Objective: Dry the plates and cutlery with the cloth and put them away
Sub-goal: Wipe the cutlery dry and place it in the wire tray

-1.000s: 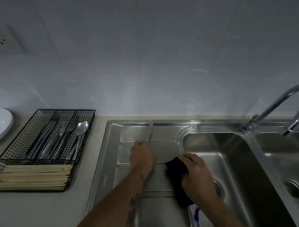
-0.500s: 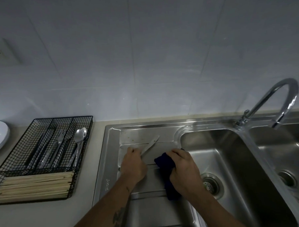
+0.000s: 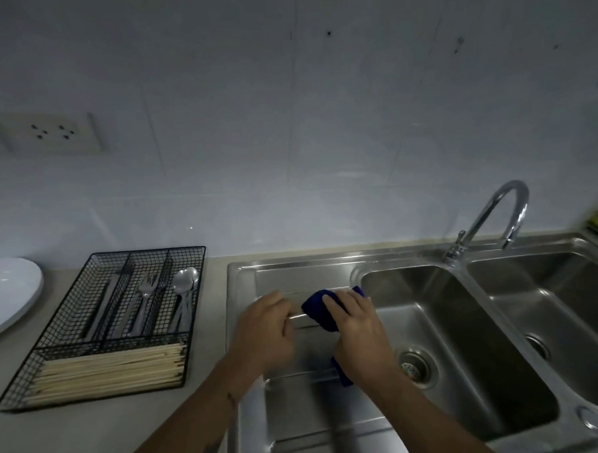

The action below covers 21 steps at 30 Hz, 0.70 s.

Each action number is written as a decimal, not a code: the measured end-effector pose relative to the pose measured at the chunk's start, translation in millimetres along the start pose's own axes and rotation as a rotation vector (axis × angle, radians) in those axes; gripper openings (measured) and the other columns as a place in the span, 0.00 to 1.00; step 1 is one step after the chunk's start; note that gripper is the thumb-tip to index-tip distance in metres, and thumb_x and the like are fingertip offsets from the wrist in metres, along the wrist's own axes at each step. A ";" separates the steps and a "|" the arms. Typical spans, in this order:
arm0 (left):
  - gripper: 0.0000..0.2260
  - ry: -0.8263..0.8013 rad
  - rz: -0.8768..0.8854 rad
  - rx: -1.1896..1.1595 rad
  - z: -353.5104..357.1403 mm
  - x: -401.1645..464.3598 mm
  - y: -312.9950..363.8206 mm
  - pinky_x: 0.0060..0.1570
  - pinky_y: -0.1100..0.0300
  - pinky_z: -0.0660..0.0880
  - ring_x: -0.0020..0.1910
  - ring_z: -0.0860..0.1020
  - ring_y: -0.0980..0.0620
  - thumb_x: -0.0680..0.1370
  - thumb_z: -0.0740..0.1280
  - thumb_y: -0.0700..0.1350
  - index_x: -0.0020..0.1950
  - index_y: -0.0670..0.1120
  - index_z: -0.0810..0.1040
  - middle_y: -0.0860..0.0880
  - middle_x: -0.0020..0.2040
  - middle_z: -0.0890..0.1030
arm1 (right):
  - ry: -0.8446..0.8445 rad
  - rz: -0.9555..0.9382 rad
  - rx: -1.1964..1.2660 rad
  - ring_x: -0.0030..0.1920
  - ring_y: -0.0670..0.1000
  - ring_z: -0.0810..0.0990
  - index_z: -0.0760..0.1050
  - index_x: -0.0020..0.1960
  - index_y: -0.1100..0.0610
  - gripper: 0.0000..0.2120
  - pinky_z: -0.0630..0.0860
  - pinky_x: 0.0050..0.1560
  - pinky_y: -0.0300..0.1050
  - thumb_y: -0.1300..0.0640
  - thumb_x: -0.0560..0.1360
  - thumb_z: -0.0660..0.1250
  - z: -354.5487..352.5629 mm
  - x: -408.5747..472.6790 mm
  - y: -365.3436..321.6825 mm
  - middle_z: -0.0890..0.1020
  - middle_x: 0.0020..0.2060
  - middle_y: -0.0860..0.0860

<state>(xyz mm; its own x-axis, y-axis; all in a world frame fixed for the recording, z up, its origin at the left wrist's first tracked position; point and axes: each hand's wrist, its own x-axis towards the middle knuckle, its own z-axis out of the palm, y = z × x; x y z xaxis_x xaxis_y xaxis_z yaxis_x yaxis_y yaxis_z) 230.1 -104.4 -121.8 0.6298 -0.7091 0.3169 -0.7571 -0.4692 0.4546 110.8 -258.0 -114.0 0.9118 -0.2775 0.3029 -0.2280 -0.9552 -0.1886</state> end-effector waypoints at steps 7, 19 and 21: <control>0.07 0.039 0.060 0.007 -42.0 -31.6 -16.8 0.35 0.56 0.73 0.38 0.72 0.55 0.71 0.64 0.36 0.43 0.47 0.79 0.54 0.40 0.73 | 0.014 -0.007 -0.027 0.63 0.57 0.73 0.73 0.66 0.57 0.38 0.69 0.66 0.58 0.66 0.56 0.74 -6.7 -14.5 -65.0 0.76 0.63 0.54; 0.14 0.037 0.117 0.024 -89.7 -58.9 -34.9 0.42 0.59 0.73 0.45 0.76 0.51 0.71 0.68 0.33 0.50 0.49 0.84 0.56 0.43 0.74 | 0.285 0.235 0.226 0.50 0.52 0.77 0.78 0.57 0.57 0.28 0.76 0.50 0.44 0.75 0.60 0.65 -33.1 -22.8 -69.6 0.78 0.52 0.50; 0.13 -0.039 0.055 -0.045 -93.1 -56.6 -26.0 0.44 0.59 0.72 0.47 0.76 0.52 0.77 0.63 0.36 0.53 0.49 0.84 0.55 0.44 0.75 | 0.298 0.184 0.216 0.56 0.54 0.76 0.76 0.62 0.59 0.30 0.76 0.57 0.50 0.74 0.61 0.66 -29.9 -22.5 -87.0 0.77 0.58 0.52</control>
<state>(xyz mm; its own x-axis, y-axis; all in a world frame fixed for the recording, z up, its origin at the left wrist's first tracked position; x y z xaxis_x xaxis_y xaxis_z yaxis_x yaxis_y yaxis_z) 230.4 -3.0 -74.1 0.5798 -0.7536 0.3097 -0.7809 -0.4056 0.4751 99.9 -171.7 -76.4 0.7164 -0.4897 0.4969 -0.2723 -0.8520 -0.4471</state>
